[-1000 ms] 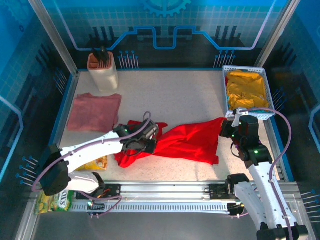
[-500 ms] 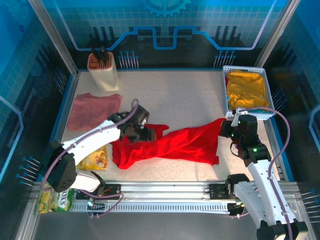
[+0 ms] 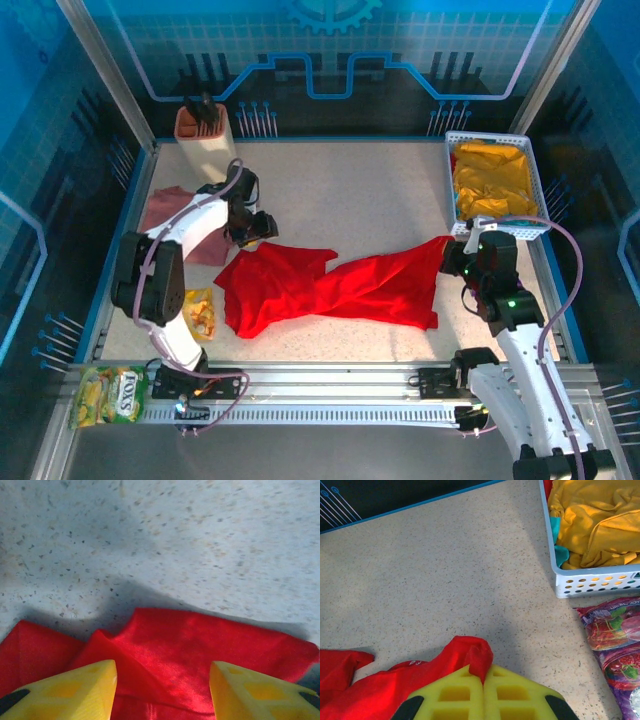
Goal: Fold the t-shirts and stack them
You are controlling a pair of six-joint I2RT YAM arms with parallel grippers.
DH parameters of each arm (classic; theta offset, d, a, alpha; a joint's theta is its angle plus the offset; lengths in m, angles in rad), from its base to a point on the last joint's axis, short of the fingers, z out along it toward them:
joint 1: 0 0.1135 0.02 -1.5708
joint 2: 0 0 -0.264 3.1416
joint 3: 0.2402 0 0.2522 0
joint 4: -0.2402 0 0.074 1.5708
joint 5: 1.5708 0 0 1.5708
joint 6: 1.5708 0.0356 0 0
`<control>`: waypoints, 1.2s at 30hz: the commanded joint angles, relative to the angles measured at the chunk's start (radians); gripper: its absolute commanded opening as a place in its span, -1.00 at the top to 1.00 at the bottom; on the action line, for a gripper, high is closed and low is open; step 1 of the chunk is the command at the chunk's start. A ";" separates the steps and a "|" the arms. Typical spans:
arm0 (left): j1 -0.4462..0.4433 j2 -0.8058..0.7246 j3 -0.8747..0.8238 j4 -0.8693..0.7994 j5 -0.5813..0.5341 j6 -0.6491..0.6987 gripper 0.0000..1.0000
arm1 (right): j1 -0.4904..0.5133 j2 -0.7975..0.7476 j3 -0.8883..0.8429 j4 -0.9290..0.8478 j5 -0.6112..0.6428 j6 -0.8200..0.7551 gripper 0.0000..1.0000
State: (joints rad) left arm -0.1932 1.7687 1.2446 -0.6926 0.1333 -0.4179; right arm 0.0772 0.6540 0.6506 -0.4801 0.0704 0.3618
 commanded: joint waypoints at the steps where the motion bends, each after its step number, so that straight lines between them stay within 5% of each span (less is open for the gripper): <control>1: 0.005 0.039 0.022 0.017 0.038 0.003 -0.03 | -0.015 -0.013 -0.011 -0.006 -0.011 -0.003 1.00; 15: 0.009 0.083 -0.031 0.079 -0.023 0.018 0.14 | -0.018 -0.003 -0.012 0.009 -0.018 -0.009 1.00; 21: 0.015 0.067 -0.050 0.085 -0.118 0.044 -0.19 | -0.021 -0.001 -0.009 0.006 -0.020 -0.013 1.00; 25: 0.015 0.096 -0.033 0.105 -0.107 0.056 -0.20 | -0.021 0.013 -0.005 0.012 -0.036 -0.011 1.00; 36: 0.011 0.126 -0.061 0.159 -0.025 0.035 0.24 | -0.024 0.018 -0.012 0.023 -0.040 0.000 1.00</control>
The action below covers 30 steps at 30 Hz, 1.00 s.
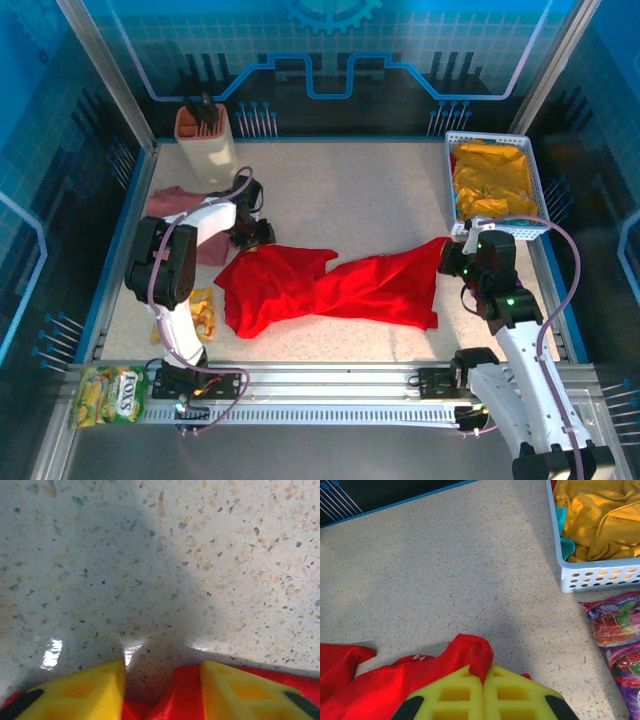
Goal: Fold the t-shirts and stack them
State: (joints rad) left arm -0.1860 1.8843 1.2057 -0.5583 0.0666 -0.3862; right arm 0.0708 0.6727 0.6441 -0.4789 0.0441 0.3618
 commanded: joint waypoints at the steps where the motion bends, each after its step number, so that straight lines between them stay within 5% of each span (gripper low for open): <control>1: 0.003 0.009 -0.027 0.034 0.052 -0.003 0.28 | -0.017 -0.001 -0.006 0.022 -0.013 0.002 1.00; 8: 0.003 -0.044 0.004 0.019 0.071 -0.018 0.98 | -0.018 0.004 0.013 0.025 -0.012 0.004 1.00; 21: 0.005 -0.332 0.120 -0.165 0.007 0.076 1.00 | -0.019 0.011 0.064 0.013 0.007 0.006 1.00; 30: 0.006 -0.396 0.222 -0.215 -0.003 0.119 1.00 | -0.025 0.069 0.174 -0.020 0.020 0.069 1.00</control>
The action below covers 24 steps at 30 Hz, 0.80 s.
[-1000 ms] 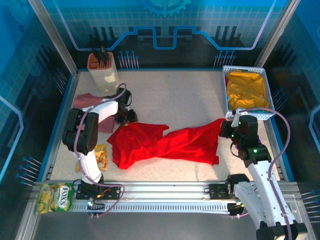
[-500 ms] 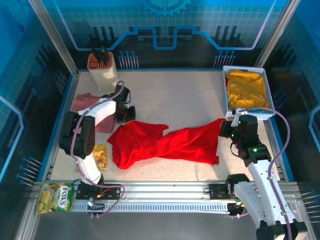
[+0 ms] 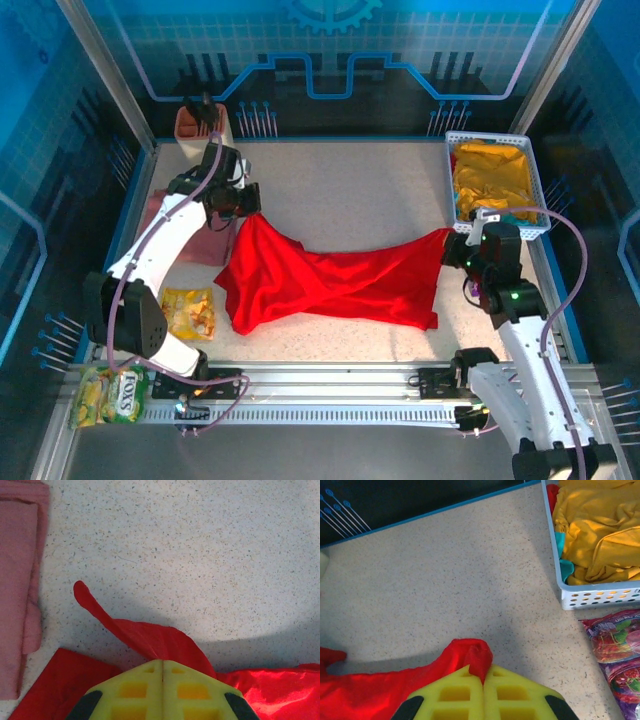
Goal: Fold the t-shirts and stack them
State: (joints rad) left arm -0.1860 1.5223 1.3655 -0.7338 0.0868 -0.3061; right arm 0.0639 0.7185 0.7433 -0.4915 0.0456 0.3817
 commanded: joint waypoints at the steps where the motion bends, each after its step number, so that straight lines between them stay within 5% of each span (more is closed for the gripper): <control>1: 0.006 -0.036 0.091 -0.038 -0.040 0.049 1.00 | -0.027 0.056 0.111 -0.020 0.006 0.066 1.00; 14: 0.046 0.291 0.670 0.008 -0.120 0.192 1.00 | -0.084 0.694 0.678 -0.247 -0.103 0.060 1.00; 24: 0.047 0.649 1.145 0.103 -0.139 0.202 1.00 | -0.089 0.996 0.983 -0.190 -0.078 0.059 1.00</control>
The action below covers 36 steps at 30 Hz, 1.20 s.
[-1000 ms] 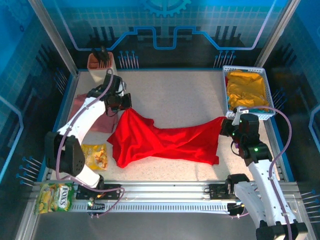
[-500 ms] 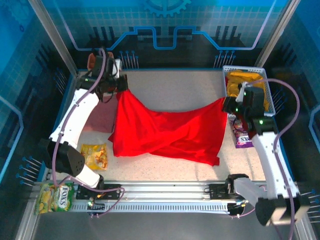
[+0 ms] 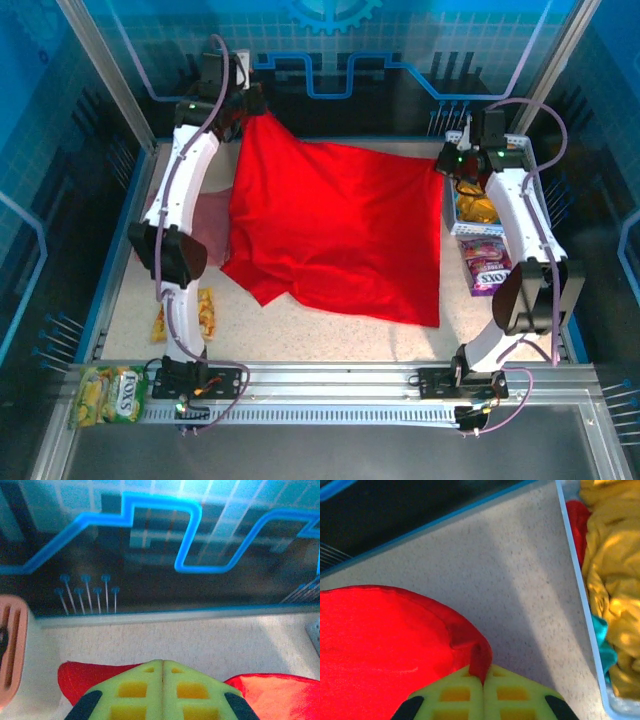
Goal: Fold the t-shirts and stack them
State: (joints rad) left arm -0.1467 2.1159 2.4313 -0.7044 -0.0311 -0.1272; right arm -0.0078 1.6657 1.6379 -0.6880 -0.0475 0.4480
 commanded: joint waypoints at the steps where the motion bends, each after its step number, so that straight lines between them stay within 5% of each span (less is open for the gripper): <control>1: 0.008 0.079 0.085 0.101 -0.029 0.023 1.00 | -0.020 0.084 0.116 0.007 0.012 -0.010 1.00; 12: 0.007 0.287 0.091 0.394 -0.022 0.060 0.98 | -0.029 0.382 0.360 0.045 -0.010 -0.002 1.00; 14: 0.006 0.324 0.093 0.437 -0.014 0.066 0.67 | -0.029 0.429 0.414 0.022 0.001 -0.004 1.00; 16: 0.005 0.357 0.109 0.445 -0.018 0.063 -0.15 | -0.029 0.464 0.454 0.002 0.003 -0.006 0.90; 17: 0.004 0.373 0.129 0.427 -0.023 0.064 -0.53 | -0.029 0.480 0.476 -0.013 0.003 -0.008 0.70; 20: 0.001 0.384 0.165 0.336 -0.049 0.067 -0.87 | -0.029 0.494 0.506 -0.054 -0.003 -0.015 -0.02; 22: 0.001 0.356 0.162 0.252 -0.071 0.066 -0.93 | -0.028 0.477 0.496 -0.071 -0.019 -0.020 -0.52; 26: 0.000 0.202 -0.010 0.145 -0.123 0.037 -0.95 | -0.008 0.391 0.400 -0.077 -0.014 -0.034 -1.00; 36: -0.028 -0.395 -0.763 -0.035 -0.175 -0.229 -0.70 | 0.063 -0.027 -0.124 -0.059 -0.041 -0.023 -0.99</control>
State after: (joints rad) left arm -0.1604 1.8618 1.8194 -0.6395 -0.1791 -0.2501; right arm 0.0288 1.7370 1.6108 -0.7238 -0.0639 0.4221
